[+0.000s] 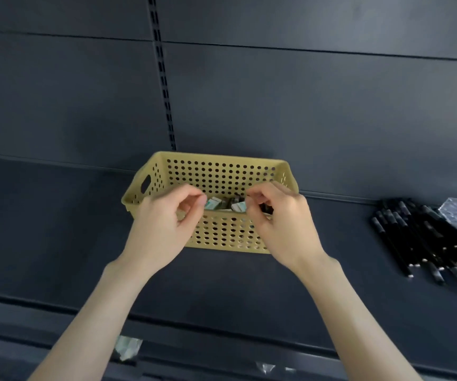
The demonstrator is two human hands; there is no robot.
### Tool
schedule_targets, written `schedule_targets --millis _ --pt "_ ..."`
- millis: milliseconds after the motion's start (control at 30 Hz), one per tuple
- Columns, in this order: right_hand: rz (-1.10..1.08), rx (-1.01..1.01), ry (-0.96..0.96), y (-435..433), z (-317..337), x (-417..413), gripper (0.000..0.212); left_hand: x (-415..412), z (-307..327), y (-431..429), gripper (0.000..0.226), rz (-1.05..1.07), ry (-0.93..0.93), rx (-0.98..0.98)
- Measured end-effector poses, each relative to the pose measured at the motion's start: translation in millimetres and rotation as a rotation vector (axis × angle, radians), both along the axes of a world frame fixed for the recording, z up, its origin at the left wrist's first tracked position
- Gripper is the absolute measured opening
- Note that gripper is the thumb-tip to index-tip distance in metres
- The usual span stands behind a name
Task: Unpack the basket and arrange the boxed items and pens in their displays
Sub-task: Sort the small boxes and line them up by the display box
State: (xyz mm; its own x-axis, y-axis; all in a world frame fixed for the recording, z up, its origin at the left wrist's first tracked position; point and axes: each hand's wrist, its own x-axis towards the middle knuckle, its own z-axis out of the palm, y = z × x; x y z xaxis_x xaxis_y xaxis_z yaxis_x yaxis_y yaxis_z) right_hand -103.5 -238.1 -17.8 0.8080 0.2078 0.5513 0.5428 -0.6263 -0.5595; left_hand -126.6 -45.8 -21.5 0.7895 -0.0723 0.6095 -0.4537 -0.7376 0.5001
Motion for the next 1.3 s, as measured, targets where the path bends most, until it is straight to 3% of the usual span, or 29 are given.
schedule_targets --millis 133,233,533,667,867,967,1100,1300 --pt "0.026 -0.108 0.02 18.6 3.8 32.5 0.015 38.0 5.4 21.3 0.02 -0.027 0.132 0.072" --pt "0.075 -0.209 0.075 23.4 8.7 59.4 0.016 70.2 7.3 32.8 0.018 -0.068 0.333 0.189" --pt "0.33 -0.543 0.501 45.0 7.0 135.7 0.025 150.4 6.6 56.4 0.039 -0.226 0.847 0.672" --pt "0.38 -0.747 0.667 59.2 -6.7 155.7 0.029 172.5 -1.8 56.2 0.053 -0.351 0.977 0.923" --pt "0.392 -0.782 0.804 68.0 -23.8 161.2 0.033 191.8 -9.5 51.8 0.059 -0.457 1.049 1.214" --pt "0.359 -0.854 0.83 67.6 -28.2 162.6 0.043 195.0 -11.7 50.8 0.054 -0.464 1.073 1.254" --pt "0.401 -0.889 0.849 66.2 -28.0 163.3 0.034 195.2 -17.6 51.6 0.039 -0.449 1.063 1.285" --pt "0.326 -0.687 0.821 51.7 -5.8 170.1 0.012 202.1 -5.7 56.8 0.014 -0.59 1.1 0.994"
